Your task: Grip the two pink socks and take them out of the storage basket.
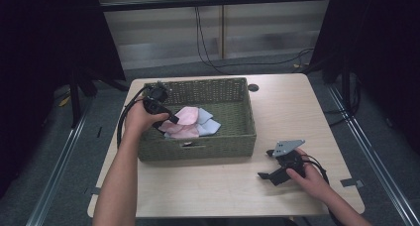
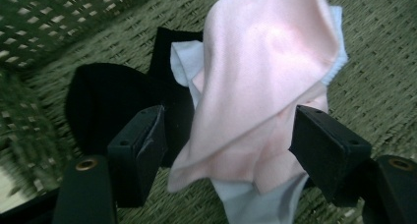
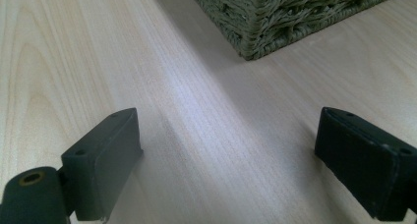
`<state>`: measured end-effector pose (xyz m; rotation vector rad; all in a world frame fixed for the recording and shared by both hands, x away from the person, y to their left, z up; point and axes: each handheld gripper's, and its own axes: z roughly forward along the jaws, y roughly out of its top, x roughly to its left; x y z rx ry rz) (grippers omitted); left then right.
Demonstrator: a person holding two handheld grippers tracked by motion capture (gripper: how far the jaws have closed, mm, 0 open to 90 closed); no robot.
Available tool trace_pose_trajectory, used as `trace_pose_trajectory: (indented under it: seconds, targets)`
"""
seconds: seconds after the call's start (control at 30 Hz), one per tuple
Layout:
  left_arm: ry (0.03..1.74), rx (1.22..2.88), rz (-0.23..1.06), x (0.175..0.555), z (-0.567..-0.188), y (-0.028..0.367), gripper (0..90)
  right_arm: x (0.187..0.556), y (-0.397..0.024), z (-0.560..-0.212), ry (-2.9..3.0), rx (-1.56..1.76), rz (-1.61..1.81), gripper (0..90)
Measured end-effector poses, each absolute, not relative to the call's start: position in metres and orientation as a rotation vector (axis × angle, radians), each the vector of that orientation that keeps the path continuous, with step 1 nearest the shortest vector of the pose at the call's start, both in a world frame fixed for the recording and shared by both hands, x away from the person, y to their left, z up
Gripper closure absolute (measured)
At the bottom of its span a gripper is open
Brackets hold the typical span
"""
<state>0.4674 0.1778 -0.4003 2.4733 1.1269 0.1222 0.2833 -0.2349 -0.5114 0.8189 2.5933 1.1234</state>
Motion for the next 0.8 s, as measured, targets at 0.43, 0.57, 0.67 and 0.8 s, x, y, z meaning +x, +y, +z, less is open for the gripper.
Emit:
trace_pose_trajectory:
  seconds: [0.43,0.57,0.67,0.8]
  targets:
    - [1.213,2.507,0.014,0.478,-0.418,0.173,83.2,0.283,-0.235,-0.511,2.593,0.819,1.123,9.4]
    - [1.204,2.544,0.009,0.474,-0.401,0.171,86.3,0.283,-0.235,-0.511,2.593,0.819,1.123,9.4]
    - [1.202,2.521,-0.01,0.47,-0.384,0.171,86.5,0.283,-0.235,-0.511,2.593,0.819,1.123,9.4]
    - [1.187,2.501,-0.023,0.467,-0.366,0.171,86.7,0.283,-0.235,-0.511,2.593,0.819,1.123,9.4]
